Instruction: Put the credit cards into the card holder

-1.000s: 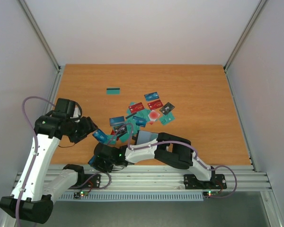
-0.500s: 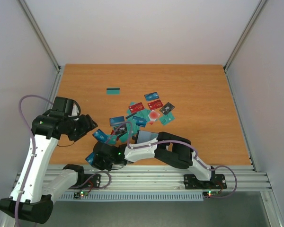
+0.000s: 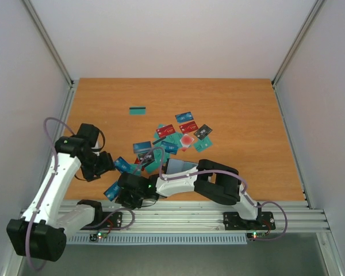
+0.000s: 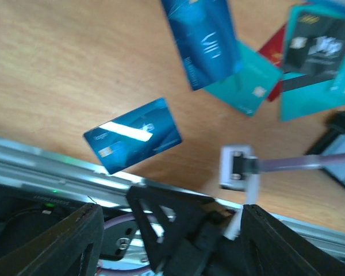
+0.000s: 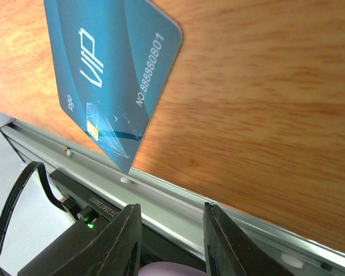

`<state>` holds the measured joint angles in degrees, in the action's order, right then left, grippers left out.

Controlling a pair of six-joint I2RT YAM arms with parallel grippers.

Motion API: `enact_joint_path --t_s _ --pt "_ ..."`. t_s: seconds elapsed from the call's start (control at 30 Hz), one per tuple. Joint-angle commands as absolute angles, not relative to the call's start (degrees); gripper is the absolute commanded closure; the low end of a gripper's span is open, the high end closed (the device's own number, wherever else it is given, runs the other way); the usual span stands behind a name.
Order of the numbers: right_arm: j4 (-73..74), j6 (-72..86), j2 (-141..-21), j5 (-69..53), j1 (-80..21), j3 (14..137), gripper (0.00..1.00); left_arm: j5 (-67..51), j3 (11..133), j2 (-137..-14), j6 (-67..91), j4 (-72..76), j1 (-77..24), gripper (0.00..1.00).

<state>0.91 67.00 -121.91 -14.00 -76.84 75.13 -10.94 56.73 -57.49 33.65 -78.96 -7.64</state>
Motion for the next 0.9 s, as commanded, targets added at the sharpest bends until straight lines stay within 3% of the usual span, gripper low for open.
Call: enact_joint_path --t_s 0.0,0.17,0.67,0.87 --pt "1.4 64.6 -118.9 -14.1 -75.8 74.3 0.66 -8.6 53.2 -58.6 31.1 -79.9 -6.5 0.34" --pt "0.9 63.5 -118.9 -15.6 -74.9 73.8 0.61 -8.6 48.7 -63.3 30.4 -76.9 -4.7 0.34" --pt "-5.2 62.6 -119.9 -19.1 -72.4 71.5 0.60 -23.6 45.1 -81.9 32.7 -65.9 6.2 0.42" --pt "-5.7 61.1 -116.1 -19.8 -71.0 68.5 0.59 -21.9 45.6 -88.3 32.4 -64.6 6.8 0.44"
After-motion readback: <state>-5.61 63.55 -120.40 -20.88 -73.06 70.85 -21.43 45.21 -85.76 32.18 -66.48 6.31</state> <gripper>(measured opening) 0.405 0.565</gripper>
